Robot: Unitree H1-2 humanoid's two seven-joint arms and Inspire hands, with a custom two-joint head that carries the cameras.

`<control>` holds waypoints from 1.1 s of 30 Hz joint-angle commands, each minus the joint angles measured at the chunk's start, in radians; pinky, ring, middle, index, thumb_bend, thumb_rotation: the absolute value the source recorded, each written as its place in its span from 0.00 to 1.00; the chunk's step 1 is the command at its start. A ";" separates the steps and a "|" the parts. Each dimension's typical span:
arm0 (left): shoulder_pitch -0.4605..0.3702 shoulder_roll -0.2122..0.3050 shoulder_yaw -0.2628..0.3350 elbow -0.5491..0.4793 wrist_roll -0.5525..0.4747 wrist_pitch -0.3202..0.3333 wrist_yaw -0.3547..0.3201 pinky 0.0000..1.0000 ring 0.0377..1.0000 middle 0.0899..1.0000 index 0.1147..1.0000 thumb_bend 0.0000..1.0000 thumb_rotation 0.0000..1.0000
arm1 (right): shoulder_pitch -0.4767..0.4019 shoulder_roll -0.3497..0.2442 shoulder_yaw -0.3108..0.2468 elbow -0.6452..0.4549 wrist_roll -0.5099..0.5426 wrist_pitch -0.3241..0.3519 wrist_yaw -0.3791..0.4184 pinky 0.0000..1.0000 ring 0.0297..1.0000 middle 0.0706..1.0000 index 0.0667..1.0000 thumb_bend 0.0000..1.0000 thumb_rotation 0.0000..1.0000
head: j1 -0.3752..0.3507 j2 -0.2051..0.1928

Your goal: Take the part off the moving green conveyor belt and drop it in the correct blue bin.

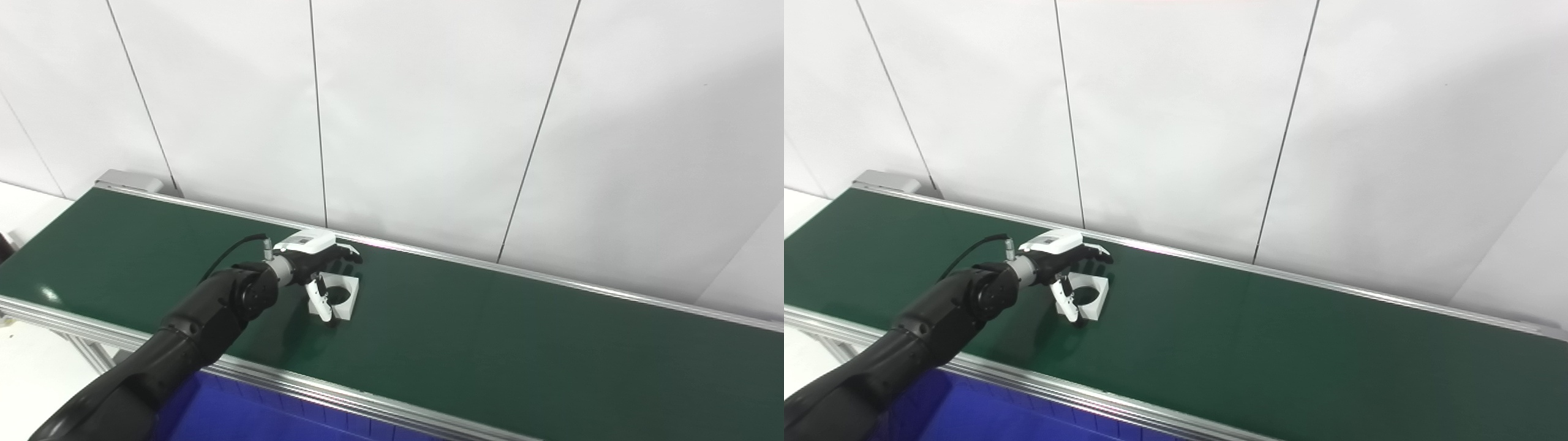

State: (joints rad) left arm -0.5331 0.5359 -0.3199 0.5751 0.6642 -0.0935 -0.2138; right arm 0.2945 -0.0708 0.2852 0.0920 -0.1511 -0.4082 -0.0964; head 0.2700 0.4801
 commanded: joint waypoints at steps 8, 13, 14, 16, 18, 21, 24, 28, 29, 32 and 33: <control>-0.033 0.005 -0.034 0.004 0.013 -0.001 0.007 0.79 0.86 0.86 0.81 0.93 0.08 | 0.004 0.011 0.008 -0.035 -0.006 -0.062 -0.015 0.64 0.74 0.80 0.88 0.58 0.87 | -0.006 0.004; -0.025 0.005 -0.053 0.014 0.006 -0.027 0.018 0.81 0.86 0.84 0.76 0.92 0.06 | 0.006 0.011 0.007 -0.037 0.002 -0.062 -0.012 0.65 0.74 0.80 0.87 0.59 0.87 | -0.007 0.007; -0.021 0.007 -0.053 0.014 0.002 -0.036 0.022 0.81 0.85 0.83 0.75 0.91 0.05 | 0.006 0.011 0.007 -0.037 0.002 -0.062 -0.012 0.65 0.74 0.80 0.87 0.59 0.87 | -0.006 0.008; -0.018 0.013 -0.055 0.008 0.005 -0.039 0.024 0.80 0.82 0.80 0.71 0.91 0.02 | 0.006 0.010 0.007 -0.038 -0.001 -0.062 -0.014 0.65 0.74 0.80 0.87 0.59 0.88 | -0.006 0.009; -0.016 0.019 -0.062 -0.003 0.021 -0.029 0.019 0.77 0.77 0.74 0.66 0.90 0.00 | 0.007 0.010 0.006 -0.039 -0.003 -0.062 -0.014 0.65 0.74 0.81 0.88 0.59 0.88 | -0.005 0.011; -0.011 0.026 -0.068 -0.024 0.025 -0.013 0.001 0.71 0.67 0.63 0.60 0.89 0.00 | 0.006 0.010 0.006 -0.039 0.002 -0.062 -0.011 0.65 0.74 0.81 0.88 0.59 0.88 | -0.007 0.012; -0.005 0.029 -0.074 -0.048 0.030 0.006 -0.022 0.68 0.59 0.56 0.45 0.60 0.04 | 0.006 0.010 0.006 -0.041 0.006 -0.062 -0.009 0.65 0.74 0.80 0.87 0.58 0.87 | -0.008 0.013; 0.000 0.030 -0.084 -0.044 0.033 -0.011 -0.018 0.69 0.57 0.52 0.40 0.52 0.02 | 0.008 0.010 0.004 -0.041 0.009 -0.062 -0.007 0.65 0.74 0.80 0.87 0.60 0.87 | -0.009 0.013; 0.001 0.031 -0.086 -0.043 0.035 -0.013 -0.015 0.68 0.57 0.51 0.39 0.52 0.01 | 0.009 0.011 0.003 -0.042 0.009 -0.062 -0.006 0.65 0.74 0.80 0.87 0.60 0.87 | -0.008 0.016; 0.001 0.032 -0.087 -0.047 0.032 -0.011 -0.019 0.59 0.54 0.50 0.38 0.52 0.00 | 0.011 0.011 0.002 -0.045 0.006 -0.062 -0.004 0.65 0.74 0.80 0.87 0.59 0.87 | -0.009 0.016; 0.001 0.032 -0.088 -0.049 0.030 -0.009 -0.021 0.57 0.53 0.50 0.38 0.52 0.00 | 0.011 0.011 0.002 -0.045 0.005 -0.062 -0.005 0.65 0.74 0.80 0.87 0.59 0.87 | -0.010 0.016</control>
State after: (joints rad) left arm -0.5153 0.5497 -0.4078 0.5365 0.6900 -0.0965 -0.2182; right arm 0.3157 -0.0725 0.2858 0.0605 -0.1457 -0.4226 -0.0960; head 0.2623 0.4955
